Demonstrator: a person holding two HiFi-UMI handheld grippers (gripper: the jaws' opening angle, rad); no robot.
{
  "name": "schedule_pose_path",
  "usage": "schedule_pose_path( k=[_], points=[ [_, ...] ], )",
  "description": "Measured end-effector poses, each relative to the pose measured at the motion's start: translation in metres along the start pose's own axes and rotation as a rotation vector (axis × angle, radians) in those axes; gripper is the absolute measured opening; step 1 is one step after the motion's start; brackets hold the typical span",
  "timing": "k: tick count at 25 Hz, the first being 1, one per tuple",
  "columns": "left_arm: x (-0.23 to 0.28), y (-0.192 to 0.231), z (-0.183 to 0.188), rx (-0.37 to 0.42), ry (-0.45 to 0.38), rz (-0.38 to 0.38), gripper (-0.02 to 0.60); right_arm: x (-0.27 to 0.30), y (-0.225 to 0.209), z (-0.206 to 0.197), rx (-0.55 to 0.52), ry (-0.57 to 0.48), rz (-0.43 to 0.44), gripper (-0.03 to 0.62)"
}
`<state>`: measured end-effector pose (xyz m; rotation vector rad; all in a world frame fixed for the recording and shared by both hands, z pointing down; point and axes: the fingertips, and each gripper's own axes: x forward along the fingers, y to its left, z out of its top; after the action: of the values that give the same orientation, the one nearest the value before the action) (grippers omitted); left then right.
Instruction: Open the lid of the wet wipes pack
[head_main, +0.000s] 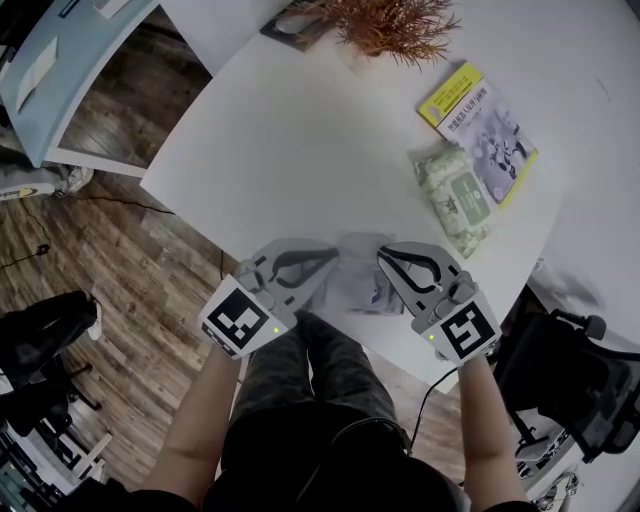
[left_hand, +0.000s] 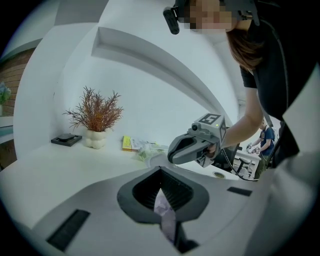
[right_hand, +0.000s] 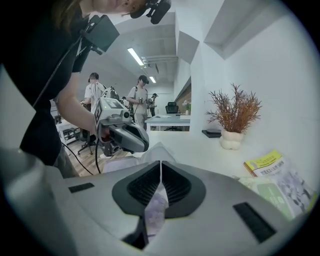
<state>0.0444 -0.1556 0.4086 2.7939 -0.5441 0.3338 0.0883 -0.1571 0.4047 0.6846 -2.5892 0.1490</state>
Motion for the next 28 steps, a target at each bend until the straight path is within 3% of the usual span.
schedule_pose_path(
  k=[13, 28],
  points=[
    [0.01, 0.009, -0.007, -0.029, 0.023, -0.003, 0.012, 0.008, -0.006, -0.022, 0.053, 0.092, 0.063, 0.028],
    [0.015, 0.017, -0.019, -0.067, 0.056, 0.007, 0.012, 0.015, -0.008, -0.029, 0.121, 0.128, 0.115, 0.028]
  ],
)
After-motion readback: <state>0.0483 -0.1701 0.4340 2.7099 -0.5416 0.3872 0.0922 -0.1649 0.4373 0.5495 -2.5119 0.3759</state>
